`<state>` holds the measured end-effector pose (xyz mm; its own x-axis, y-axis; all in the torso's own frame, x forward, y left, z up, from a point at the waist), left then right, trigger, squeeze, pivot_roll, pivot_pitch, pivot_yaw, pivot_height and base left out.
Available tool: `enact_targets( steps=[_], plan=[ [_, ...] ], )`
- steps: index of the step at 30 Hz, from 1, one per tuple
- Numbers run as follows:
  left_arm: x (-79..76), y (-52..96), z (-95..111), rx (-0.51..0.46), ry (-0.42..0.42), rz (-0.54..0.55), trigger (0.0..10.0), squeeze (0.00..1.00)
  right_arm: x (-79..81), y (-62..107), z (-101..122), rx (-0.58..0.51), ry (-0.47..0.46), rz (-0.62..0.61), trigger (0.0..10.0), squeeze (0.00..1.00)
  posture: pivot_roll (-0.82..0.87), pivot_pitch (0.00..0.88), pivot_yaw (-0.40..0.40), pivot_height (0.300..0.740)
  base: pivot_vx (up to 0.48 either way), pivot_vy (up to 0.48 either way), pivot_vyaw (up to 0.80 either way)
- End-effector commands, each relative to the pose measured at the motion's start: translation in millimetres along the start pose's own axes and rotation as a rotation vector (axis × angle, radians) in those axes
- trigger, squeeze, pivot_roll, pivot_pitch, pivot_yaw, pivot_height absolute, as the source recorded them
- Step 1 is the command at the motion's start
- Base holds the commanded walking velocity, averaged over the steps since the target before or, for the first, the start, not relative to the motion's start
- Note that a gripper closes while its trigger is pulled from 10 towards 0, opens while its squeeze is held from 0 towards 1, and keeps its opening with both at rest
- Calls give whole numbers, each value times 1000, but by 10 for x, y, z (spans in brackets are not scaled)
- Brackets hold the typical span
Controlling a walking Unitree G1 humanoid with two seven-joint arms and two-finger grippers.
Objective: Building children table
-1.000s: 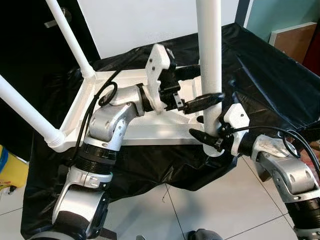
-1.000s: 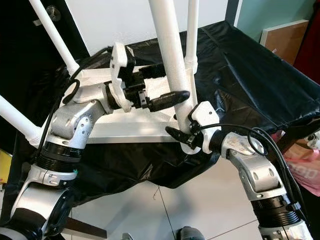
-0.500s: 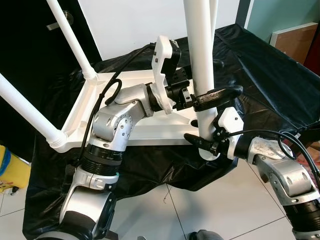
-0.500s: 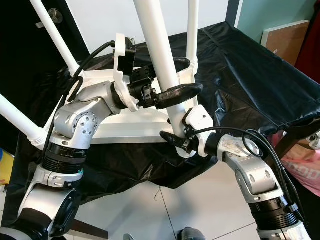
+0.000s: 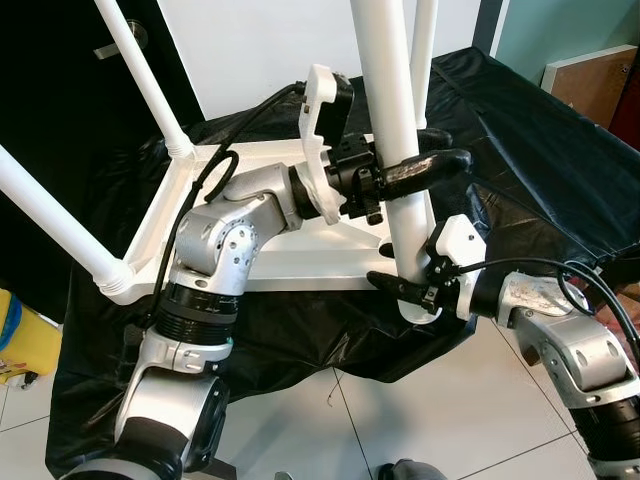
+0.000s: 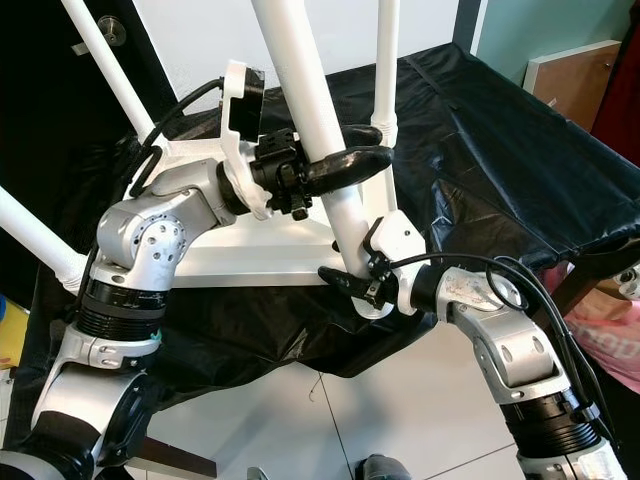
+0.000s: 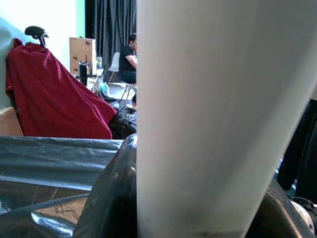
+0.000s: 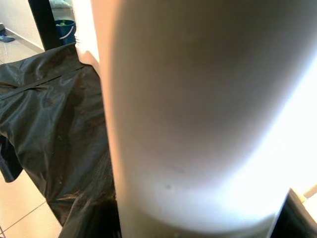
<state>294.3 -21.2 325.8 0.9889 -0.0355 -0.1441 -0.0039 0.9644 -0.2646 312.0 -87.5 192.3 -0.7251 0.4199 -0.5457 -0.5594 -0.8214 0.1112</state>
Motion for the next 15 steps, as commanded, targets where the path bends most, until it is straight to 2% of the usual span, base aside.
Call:
enact_targets(
  steps=[1,3,4,5,6,7,12,15],
  plan=[
    [-12,33,51,-7,-17,7,0,0,-41,-13,56,-15,18,-8,10000,0,-219,49,69,740,0,0,0],
    [0,43,67,-11,-27,21,0,0,-74,-29,53,-16,25,-20,10000,0,-216,51,67,740,0,0,0],
    [18,52,90,-13,-35,43,10000,0,-119,-44,57,-20,15,-40,10000,0,-207,55,61,740,0,0,0],
    [31,58,106,-14,-39,58,10000,0,-150,-54,61,-23,7,-54,10000,0,-207,55,61,740,0,0,0],
    [35,65,138,-20,-44,77,10000,0,-190,-59,84,-34,-3,-75,10000,220,-198,60,56,740,0,0,0],
    [51,71,171,-26,-52,97,10000,0,-241,-65,95,-42,-19,-101,10000,1000,-198,60,56,740,0,0,0],
    [114,85,236,-38,-70,157,10000,0,-320,-67,109,-58,-50,-144,10000,1000,-188,58,49,740,0,0,0],
    [202,90,302,-62,-63,218,10000,0,-372,-99,118,-69,-68,-186,10000,1000,-183,53,51,740,0,0,0]
  ],
)
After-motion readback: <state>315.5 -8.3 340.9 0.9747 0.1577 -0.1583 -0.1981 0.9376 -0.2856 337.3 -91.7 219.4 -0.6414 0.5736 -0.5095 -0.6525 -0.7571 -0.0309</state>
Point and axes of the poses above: a point about 5 cm out from each wrist's last joint towards the gripper, its own y axis pointing back from the gripper into the wrist, its own z axis along the axis of the wrist's last joint, x = y × z, the point moved 6 cm from there along -y, pointing out of the wrist towards the gripper, and after that the axes turned 15 degrees about y, right-handed, at the moved point
